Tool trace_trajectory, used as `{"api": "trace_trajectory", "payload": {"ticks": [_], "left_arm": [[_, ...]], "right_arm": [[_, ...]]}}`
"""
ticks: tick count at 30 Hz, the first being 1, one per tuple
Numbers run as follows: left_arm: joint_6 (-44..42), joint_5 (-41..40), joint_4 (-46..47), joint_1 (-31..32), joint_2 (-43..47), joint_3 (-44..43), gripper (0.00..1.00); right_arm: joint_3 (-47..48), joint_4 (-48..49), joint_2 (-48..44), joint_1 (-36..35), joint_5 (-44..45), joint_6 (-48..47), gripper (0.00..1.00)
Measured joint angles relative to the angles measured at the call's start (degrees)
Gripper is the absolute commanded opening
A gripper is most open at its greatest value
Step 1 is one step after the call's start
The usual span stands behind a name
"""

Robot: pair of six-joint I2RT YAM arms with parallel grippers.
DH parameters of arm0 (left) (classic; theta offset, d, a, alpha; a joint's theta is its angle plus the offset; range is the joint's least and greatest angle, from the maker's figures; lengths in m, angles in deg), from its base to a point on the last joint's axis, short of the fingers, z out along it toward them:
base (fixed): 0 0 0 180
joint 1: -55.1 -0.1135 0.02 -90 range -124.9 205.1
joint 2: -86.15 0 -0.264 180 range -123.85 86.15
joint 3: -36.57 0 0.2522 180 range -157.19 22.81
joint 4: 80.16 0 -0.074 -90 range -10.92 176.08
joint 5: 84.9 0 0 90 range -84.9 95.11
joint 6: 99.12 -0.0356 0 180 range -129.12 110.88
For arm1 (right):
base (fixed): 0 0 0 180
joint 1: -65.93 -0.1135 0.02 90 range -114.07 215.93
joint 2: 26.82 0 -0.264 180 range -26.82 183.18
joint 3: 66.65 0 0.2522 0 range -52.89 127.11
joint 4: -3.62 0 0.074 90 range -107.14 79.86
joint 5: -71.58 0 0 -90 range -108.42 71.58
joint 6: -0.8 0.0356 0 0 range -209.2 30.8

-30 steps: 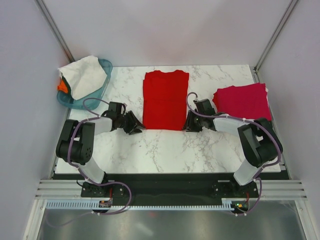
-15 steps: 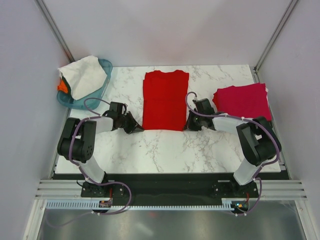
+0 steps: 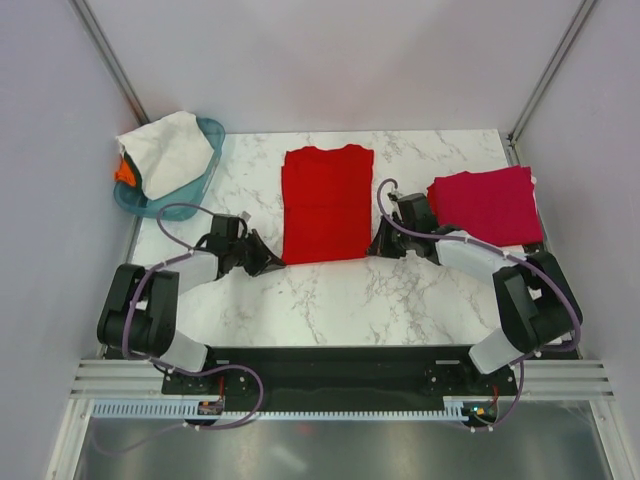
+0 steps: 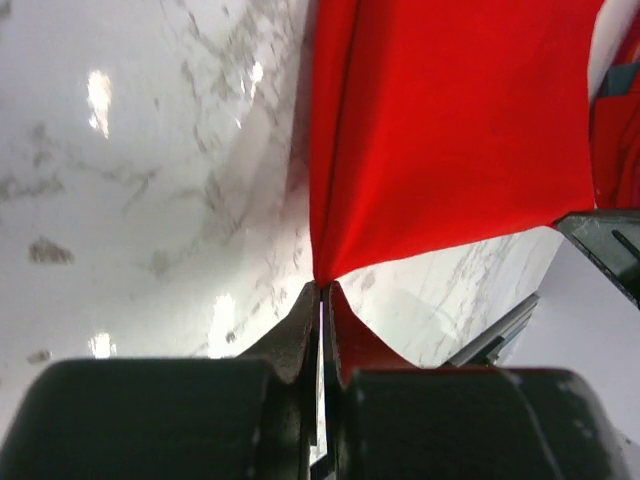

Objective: Fold and stack the t-shirts
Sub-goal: Fold the tshirt

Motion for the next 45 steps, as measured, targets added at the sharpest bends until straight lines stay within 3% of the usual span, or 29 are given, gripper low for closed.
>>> {"api": "trace_trajectory", "payload": {"ticks": [8,15,20,28,45], "left_arm": [[0.2,2.4,-0.5,0.4,13.6,6.9,0.02],[1.9,4.1,-3.7,0.4,24.7,6.9,0.02],[3.1,4.7,-7.5,0.3,26.0,3.5,0.02],[3.5,4.7,-8.3,-2.3,16.7,-9.0,0.02],[7.6,4.3,-6.5,-5.3,-18.0,-41.9,0.02]], "right_arm": [[-4.1,-2.5,-8.7,0.0,-2.2,-0.5,0.0],[-4.0,-6.7,-17.7,-0.1,-2.2,-0.9,0.0],[1.1,-11.3,-18.6,-0.1,0.1,-1.8,0.0],[16.8,-13.4,-6.3,2.8,1.7,-2.7,0.0],[49.4,-14.7,26.0,10.5,-4.4,-0.7,0.0]]}}
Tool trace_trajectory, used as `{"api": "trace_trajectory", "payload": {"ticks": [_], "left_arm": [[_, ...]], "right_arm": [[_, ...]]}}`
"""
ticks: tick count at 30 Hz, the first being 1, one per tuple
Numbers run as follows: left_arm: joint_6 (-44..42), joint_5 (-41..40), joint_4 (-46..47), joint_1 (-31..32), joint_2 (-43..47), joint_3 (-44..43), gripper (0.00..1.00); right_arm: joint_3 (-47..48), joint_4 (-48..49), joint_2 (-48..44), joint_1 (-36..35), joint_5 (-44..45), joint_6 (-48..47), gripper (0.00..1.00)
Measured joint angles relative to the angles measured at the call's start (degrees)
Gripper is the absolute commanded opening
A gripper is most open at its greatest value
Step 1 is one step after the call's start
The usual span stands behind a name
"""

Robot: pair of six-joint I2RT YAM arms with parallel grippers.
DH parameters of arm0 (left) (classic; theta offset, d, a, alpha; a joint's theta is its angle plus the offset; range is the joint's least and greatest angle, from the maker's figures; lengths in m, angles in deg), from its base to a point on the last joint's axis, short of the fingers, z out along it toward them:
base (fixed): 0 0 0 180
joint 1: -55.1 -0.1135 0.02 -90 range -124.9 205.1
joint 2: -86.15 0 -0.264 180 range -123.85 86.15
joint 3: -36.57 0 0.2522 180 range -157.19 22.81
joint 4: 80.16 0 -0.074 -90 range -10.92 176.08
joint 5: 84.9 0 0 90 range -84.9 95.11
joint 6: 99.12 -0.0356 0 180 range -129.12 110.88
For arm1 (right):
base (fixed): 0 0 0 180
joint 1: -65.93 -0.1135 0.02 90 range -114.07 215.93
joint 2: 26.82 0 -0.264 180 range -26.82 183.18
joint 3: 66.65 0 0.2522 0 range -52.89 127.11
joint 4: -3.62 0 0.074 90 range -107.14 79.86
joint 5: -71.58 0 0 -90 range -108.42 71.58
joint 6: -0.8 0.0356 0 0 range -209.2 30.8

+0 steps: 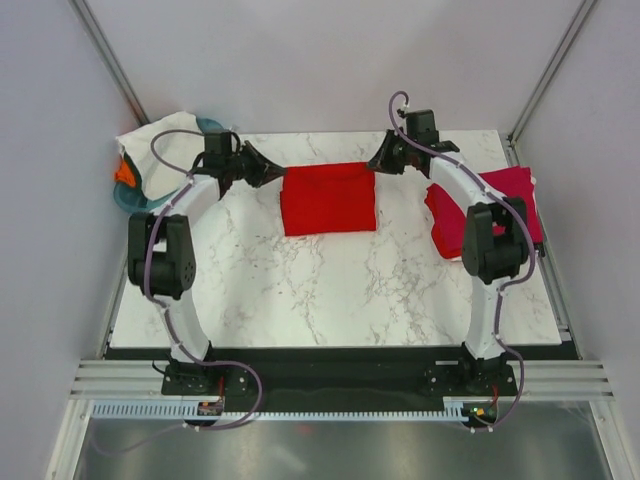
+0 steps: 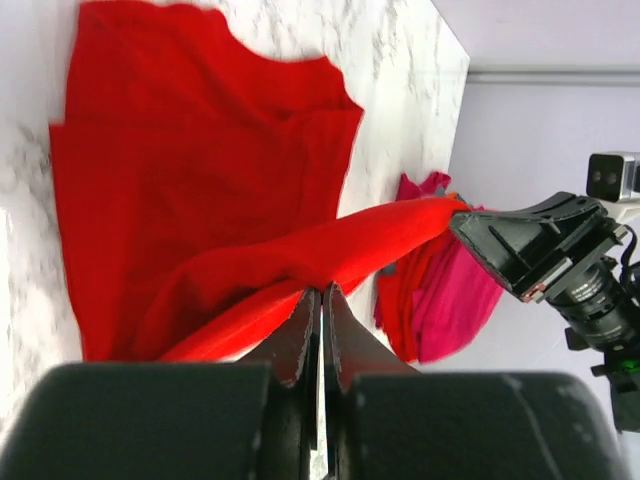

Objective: Fold and stack the t-shirts
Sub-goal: Fold the tshirt

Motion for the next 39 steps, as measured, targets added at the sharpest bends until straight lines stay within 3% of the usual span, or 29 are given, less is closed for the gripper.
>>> {"api": "trace_trajectory", "payload": {"ticks": [1,2,3,4,5,6,9,25,31,33,39], "left_arm": [[0.5,0.0,0.4,0.0,-2.8,-2.6,0.02],[1.0,0.0,0.7,0.0,-6.0,-5.7,0.12],[1.4,-0.1,1.2,0.0,-9.6,-8.8,0.3],[1.9,0.1,1.1,0.0,-13.3,-12.6,0.47],[2.2,0.0,1.2,0.0,-16.7,-16.4,0.6],[2.8,0.3,1.1,-0.1,-20.8,-21.0,0.86],[3.9,0.4,0.6,-0.3,-29.4,-30.2,0.95],[-7.2,-6.7,-8.3,-0.2,-28.7,-29.2,0.93],[-8.4,-7.6,-8.7,0.5,-29.7,-29.2,0.81],[-8.5,-7.6,-8.8,0.8,-30.7,-29.3,0.71],[-8.6,-7.3,-8.8,1.1,-33.5,-31.4,0.56]], "right_arm": [[2.5,0.1,2.7,0.3,-0.1,0.3,0.02],[4.9,0.3,5.4,0.7,-0.1,0.7,0.12],[6.6,0.5,7.6,0.9,-0.1,1.3,0.3],[9.4,0.4,10.4,1.2,0.0,2.1,0.64],[12.0,0.8,13.2,1.5,0.1,2.9,0.69],[14.8,1.2,16.1,1.8,0.1,3.1,0.74],[19.3,2.5,22.2,2.5,0.2,4.0,0.77],[10.6,6.0,20.9,2.4,5.2,-1.7,0.76],[11.0,6.4,21.4,1.7,5.5,-2.0,0.71],[11.8,6.8,22.2,1.2,5.8,-2.0,0.68],[14.8,7.4,24.5,0.0,6.4,-1.8,0.5]]}}
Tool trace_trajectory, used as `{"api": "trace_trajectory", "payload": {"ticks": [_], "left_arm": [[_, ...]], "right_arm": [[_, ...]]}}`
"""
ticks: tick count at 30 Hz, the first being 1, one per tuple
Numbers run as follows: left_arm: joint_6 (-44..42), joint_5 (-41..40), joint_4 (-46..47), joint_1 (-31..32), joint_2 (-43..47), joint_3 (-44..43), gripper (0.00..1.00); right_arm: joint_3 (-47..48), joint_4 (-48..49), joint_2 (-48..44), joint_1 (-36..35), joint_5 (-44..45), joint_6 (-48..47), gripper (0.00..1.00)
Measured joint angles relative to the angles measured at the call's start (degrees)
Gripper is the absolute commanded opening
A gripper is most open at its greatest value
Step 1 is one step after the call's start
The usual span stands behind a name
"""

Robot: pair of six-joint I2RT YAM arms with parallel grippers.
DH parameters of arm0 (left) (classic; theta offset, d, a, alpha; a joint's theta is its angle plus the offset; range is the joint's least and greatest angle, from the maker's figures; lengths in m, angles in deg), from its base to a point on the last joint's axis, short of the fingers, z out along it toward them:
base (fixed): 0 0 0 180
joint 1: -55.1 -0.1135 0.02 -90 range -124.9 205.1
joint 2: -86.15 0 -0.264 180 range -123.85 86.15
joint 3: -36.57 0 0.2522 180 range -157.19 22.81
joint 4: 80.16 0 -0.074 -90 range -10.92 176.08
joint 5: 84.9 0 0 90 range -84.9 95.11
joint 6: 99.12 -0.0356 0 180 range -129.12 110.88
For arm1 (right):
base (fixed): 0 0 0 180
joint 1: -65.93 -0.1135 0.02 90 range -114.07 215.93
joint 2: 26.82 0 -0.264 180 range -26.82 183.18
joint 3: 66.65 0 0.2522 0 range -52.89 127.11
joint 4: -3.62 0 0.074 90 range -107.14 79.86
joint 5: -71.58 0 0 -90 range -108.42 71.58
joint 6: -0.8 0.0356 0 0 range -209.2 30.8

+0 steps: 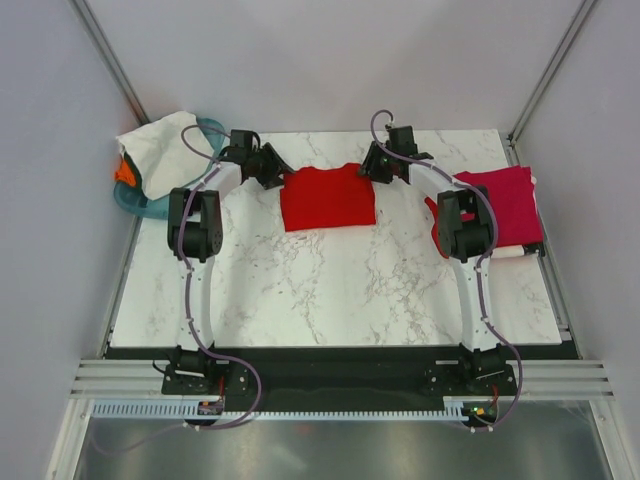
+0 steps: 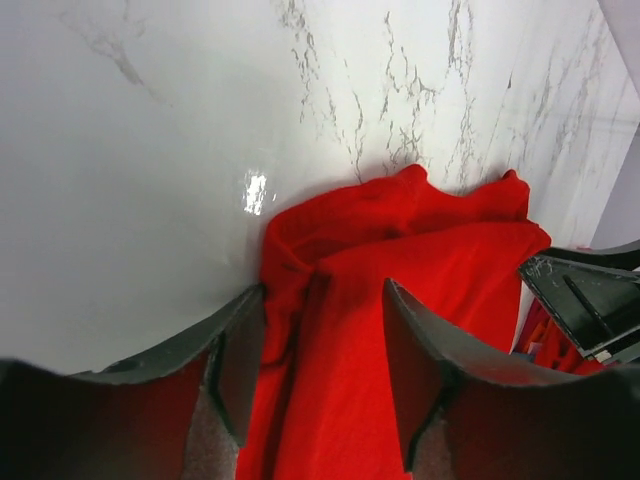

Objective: Fold and stack the t-shirts
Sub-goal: Fold the tshirt, then neatly place the folded tshirt to the corner

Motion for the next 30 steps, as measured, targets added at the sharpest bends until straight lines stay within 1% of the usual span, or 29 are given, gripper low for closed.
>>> {"api": "trace_trajectory", "payload": {"ticks": [1,2,3,4,5,6,7,8,9,11,16,18,22,26,30], "left_arm": [[0.0,0.0,0.0,0.0,-0.2,-0.3,0.54],[0.0,0.0,0.0,0.0,-0.5,-0.6,0.47],[0.0,-0.1,-0.1,0.0,-0.7,-0.8,0.45],[0.0,-0.3,-0.1,0.0,-1.1,-1.2,0.43],[0.0,-0.3,0.0,0.0,-1.4,-1.3,0.38],[0.0,-0.3,0.0,0.1,-1.5,-1.5,0.34],[0.0,-0.5,-0.1,0.1,-1.7,-1.7,0.31],[0.0,-0.6,-0.2,0.1,-1.9,-2.0,0.24],[0.0,-0.7,-0.2,0.2,-2.2,-2.3,0.18],[0.2,-0.8,-0.1,0.4,-2.8,-2.5,0.02],[0.2,-0.7,2.3,0.7,-2.7,-1.8,0.02],[0.2,-1.0,3.9,0.8,-1.7,0.2,0.02],[0.2,-1.7,4.7,1.2,3.1,5.2,0.02],[0.2,-1.7,5.0,2.3,10.0,8.8,0.02],[0.2,-1.8,5.8,4.4,18.0,11.9,0.02]], "right_arm": [[0.4,0.1,0.5,-0.1,0.0,0.3,0.45],[0.8,0.2,0.8,-0.1,0.0,0.4,0.41],[1.2,0.2,1.2,-0.2,0.2,0.5,0.37],[1.6,0.2,1.6,-0.2,0.3,0.8,0.3],[1.8,0.4,1.9,-0.2,0.2,0.9,0.26],[2.1,0.3,2.1,-0.2,0.4,1.3,0.21],[2.1,0.4,2.3,-0.2,0.4,1.6,0.18],[2.1,0.5,2.4,-0.2,0.4,2.0,0.15],[2.1,0.6,2.4,-0.2,0.3,2.4,0.06],[2.1,1.2,2.6,-0.2,0.2,3.2,0.0],[2.1,1.9,2.7,-0.1,-0.7,4.5,0.0],[1.8,2.5,2.6,0.0,-1.1,4.6,0.0],[-0.7,3.1,1.0,0.0,-1.5,4.4,0.0],[-5.5,2.5,-4.7,0.0,-2.0,3.9,0.0],[-10.9,2.3,-14.0,0.1,-2.8,2.7,0.0]]}}
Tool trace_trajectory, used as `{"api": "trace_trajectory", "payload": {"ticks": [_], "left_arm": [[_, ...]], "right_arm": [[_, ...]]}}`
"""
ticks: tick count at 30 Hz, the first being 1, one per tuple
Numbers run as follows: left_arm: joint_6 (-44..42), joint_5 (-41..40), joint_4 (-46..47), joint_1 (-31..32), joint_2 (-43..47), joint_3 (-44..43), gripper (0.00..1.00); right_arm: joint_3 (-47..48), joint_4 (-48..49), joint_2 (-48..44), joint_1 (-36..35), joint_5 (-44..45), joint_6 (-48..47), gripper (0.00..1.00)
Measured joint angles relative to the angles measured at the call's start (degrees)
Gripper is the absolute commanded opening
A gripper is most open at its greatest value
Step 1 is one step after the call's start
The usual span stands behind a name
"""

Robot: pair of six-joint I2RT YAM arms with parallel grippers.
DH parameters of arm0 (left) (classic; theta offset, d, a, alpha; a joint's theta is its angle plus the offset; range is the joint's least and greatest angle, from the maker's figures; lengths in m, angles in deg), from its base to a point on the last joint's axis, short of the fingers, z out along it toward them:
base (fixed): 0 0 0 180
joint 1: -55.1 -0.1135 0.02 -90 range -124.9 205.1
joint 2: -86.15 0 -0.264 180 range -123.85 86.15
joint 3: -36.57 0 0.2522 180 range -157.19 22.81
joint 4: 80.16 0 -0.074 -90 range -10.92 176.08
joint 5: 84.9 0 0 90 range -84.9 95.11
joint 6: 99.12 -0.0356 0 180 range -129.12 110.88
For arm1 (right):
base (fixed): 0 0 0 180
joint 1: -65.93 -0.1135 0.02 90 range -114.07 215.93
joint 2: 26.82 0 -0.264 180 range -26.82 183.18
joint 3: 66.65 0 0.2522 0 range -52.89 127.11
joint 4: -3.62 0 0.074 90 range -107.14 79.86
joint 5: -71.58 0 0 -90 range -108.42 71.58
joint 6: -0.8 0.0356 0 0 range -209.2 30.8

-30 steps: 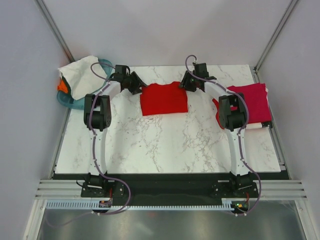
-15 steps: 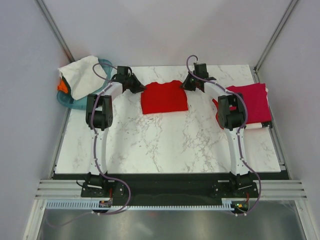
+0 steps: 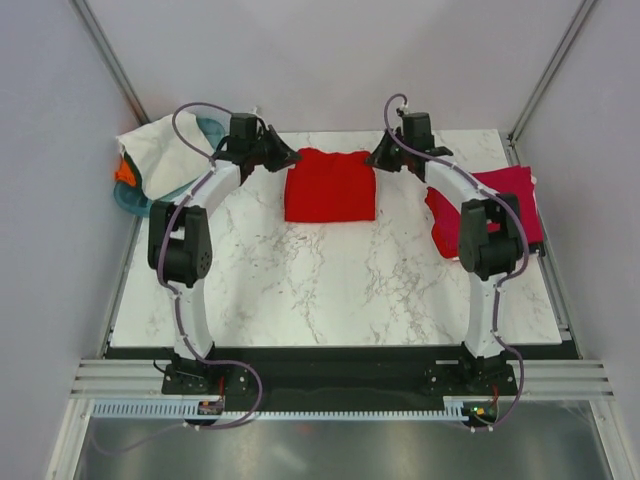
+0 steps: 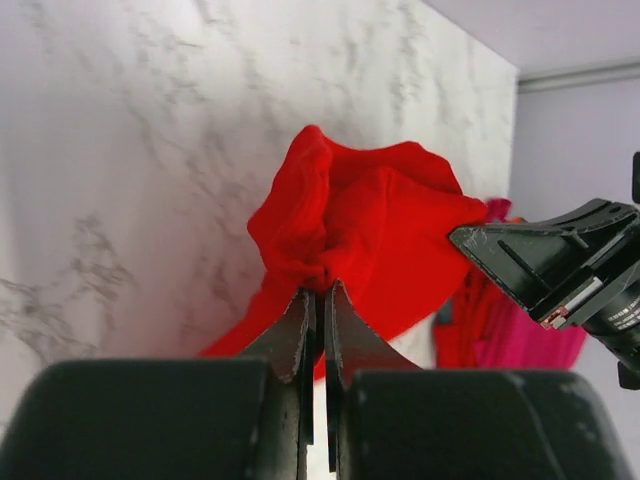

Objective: Fold and stack the t-shirts
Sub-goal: Neatly place the folded tshirt to the corner

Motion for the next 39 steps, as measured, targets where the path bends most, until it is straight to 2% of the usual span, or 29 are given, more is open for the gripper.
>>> {"api": "trace_trajectory", "payload": {"ticks": [9,13,16,20,24,31,39], "left_arm": [[0.3,-2.8,0.7,9.6,17.8,4.8,0.02],[1.3,-4.8,1.8,15.7,22.6,4.5,0.02],[2.4,-6.2,2.9,21.4,23.1,2.3,0.02],[4.5,-7.3,5.2,28.6,21.3,-1.2,0.02],[6.6,-7.5,7.8,34.5,15.3,-6.8,0.02],[12.4,-7.1,10.0,38.8,0.4,-18.4,0.02],[14.8,-8.2,10.9,41.3,-2.6,-18.8,0.02]], "right_arm": [[-8.6,-2.0,-25.3,3.9,-0.2,-1.5,0.0],[-10.7,-5.3,-35.9,10.2,0.0,-1.5,0.0],[-11.9,-7.6,-42.5,17.2,-0.3,-1.2,0.0],[-13.8,-11.9,-50.1,27.4,0.7,-0.8,0.0],[-14.8,-15.3,-53.9,32.1,4.1,-0.9,0.0],[-16.4,-20.4,-54.3,39.8,10.7,-2.0,0.0],[-19.6,-23.1,-54.3,43.6,13.5,-3.0,0.0]]}}
